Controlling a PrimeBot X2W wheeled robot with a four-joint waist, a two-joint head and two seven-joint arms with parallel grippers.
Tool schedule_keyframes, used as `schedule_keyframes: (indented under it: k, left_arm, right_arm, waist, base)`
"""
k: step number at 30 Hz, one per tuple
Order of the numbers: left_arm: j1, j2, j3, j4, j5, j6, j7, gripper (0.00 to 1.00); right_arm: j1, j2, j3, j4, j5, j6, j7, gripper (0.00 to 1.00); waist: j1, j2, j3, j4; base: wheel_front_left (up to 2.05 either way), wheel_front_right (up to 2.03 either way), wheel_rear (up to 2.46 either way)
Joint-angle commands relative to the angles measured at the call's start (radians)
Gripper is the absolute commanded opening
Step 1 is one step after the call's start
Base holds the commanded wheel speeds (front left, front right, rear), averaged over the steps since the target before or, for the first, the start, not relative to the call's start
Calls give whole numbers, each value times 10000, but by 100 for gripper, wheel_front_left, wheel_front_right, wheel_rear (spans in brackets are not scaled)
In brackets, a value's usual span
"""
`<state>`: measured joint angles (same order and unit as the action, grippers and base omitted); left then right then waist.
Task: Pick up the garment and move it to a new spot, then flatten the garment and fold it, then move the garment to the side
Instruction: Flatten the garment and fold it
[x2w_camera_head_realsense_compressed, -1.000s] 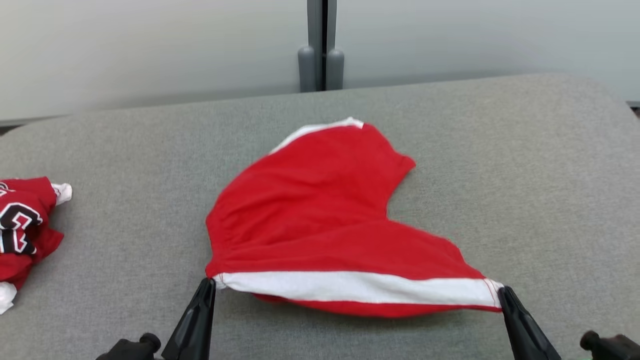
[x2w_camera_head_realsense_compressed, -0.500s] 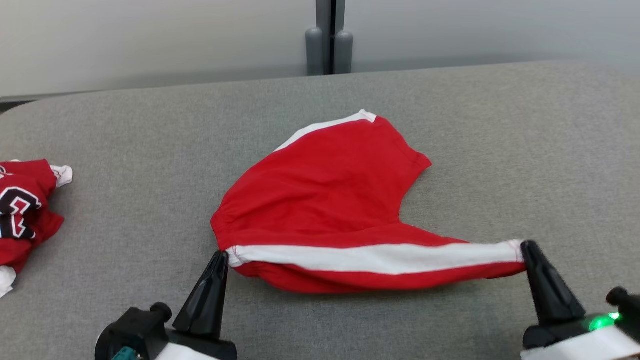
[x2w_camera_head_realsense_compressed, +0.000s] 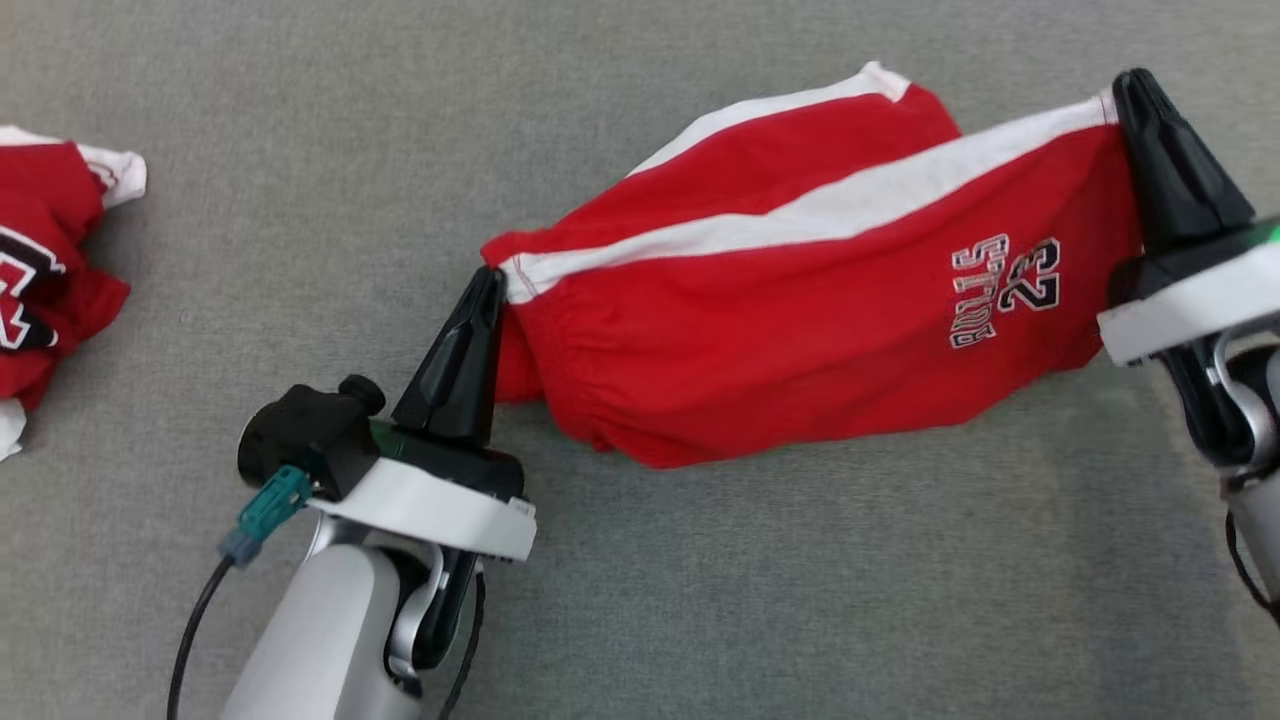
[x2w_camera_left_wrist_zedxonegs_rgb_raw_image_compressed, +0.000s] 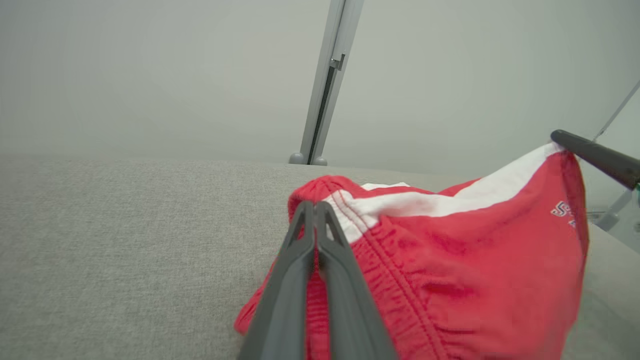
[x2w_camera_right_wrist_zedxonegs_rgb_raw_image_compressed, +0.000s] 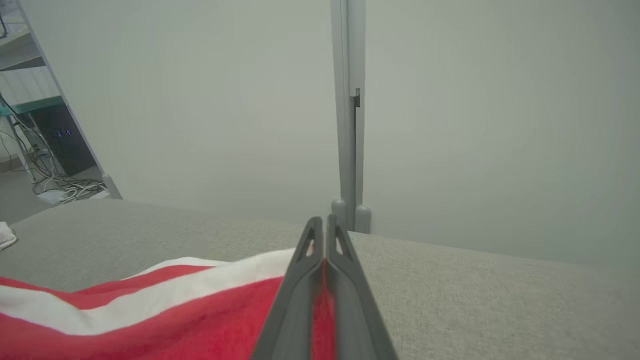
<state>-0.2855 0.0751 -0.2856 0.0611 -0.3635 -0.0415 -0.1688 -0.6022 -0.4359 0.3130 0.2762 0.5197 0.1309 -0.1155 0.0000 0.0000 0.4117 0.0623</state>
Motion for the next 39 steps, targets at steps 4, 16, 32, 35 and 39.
schedule_keyframes:
  k: [4,16,32,35,39]
  left_arm:
    - [-1110,-115,-152,958,-200,-41,-390,0]
    - [-2466,-223,-321,2782,-592,122,-951,0]
    - [-1113,-224,530,1618,-71,845,-957,100]
    - [-504,-221,963,627,414,1182,-957,100]
    - [-67,-219,1313,60,842,1316,-953,100]
  right_arm:
    - [-1732,-211,1066,1472,332,-4,-266,0]
    - [-4075,17,3136,4806,1229,-4,-1278,0]
    - [-2596,-74,2002,2517,73,-4,-1499,100]
    - [-1380,212,1026,1589,-473,-5,-1495,100]
    - [-236,589,326,738,-834,-4,-1481,100]
  waist:
    - [0,0,1132,1061]
    - [0,0,1496,1447]
    - [0,0,476,831]
    - [0,0,103,549]
    - [0,0,-250,241]
  base:
    - [0,0,0]
    - [0,0,0]
    - [0,0,0]
    - [0,0,0]
    - [0,0,0]
